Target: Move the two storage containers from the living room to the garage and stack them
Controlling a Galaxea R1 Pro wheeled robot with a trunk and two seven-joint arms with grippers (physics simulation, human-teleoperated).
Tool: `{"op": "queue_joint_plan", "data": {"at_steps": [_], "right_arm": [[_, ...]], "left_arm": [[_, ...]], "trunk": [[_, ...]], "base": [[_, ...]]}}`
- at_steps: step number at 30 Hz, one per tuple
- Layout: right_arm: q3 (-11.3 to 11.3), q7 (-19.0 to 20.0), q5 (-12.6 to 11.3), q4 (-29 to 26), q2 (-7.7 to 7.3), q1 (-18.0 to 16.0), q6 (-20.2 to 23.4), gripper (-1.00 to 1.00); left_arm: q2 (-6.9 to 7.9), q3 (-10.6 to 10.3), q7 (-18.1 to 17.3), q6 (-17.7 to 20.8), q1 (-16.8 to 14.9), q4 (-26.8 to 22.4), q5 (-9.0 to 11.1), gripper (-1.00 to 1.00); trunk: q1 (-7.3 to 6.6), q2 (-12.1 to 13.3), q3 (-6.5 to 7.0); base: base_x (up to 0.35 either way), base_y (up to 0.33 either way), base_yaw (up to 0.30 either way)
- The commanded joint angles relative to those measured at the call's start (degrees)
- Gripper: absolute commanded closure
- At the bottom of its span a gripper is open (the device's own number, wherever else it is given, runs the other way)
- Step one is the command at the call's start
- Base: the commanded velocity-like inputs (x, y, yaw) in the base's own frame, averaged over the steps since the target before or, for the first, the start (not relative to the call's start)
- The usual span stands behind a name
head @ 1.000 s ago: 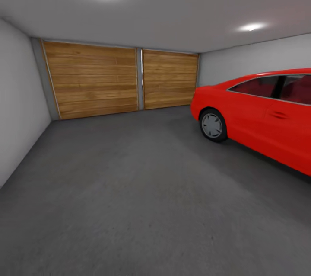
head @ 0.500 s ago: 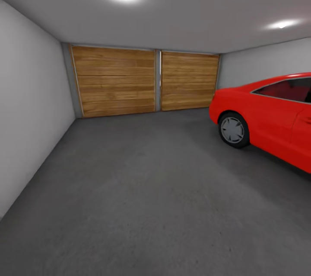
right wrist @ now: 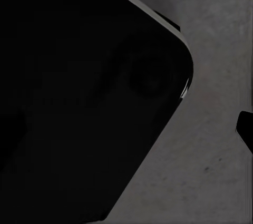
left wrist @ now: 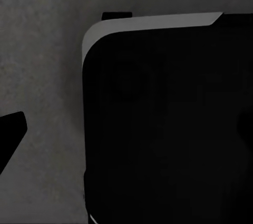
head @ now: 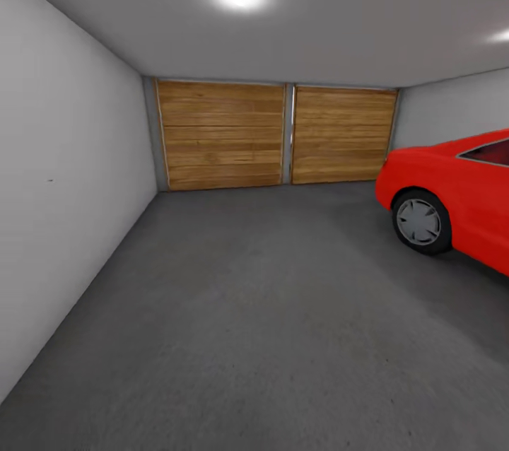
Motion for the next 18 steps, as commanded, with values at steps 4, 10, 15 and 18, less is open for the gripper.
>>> {"op": "queue_joint_plan", "data": {"at_steps": [4, 10, 15, 18], "right_arm": [[0.14, 0.01, -0.11, 0.00, 0.01, -0.01, -0.22, -1.00], [0.14, 0.01, -0.11, 0.00, 0.01, -0.01, -0.22, -1.00], [0.14, 0.01, -0.11, 0.05, 0.01, -0.01, -0.22, -1.00], [0.14, 0.01, -0.11, 0.05, 0.01, -0.01, -0.22, -1.00]], "left_arm": [[0.01, 0.00, -0.02, -0.13, -0.01, -0.01, 0.00, -1.00], [-0.01, 0.00, -0.02, -0.13, -0.01, -0.01, 0.00, -1.00], [0.00, 0.00, -0.02, -0.13, -0.01, -0.01, 0.00, -1.00], [0.01, 0.00, -0.02, -0.13, -0.01, -0.01, 0.00, -1.00]], "trunk": [[0.00, -0.03, 0.11], [0.00, -0.03, 0.34], [0.00, -0.03, 0.52], [0.00, -0.03, 0.63]], "base": [[0.000, 0.000, 0.278], [0.000, 0.000, 0.278], [0.000, 0.000, 0.278], [0.000, 0.000, 0.278]]}}
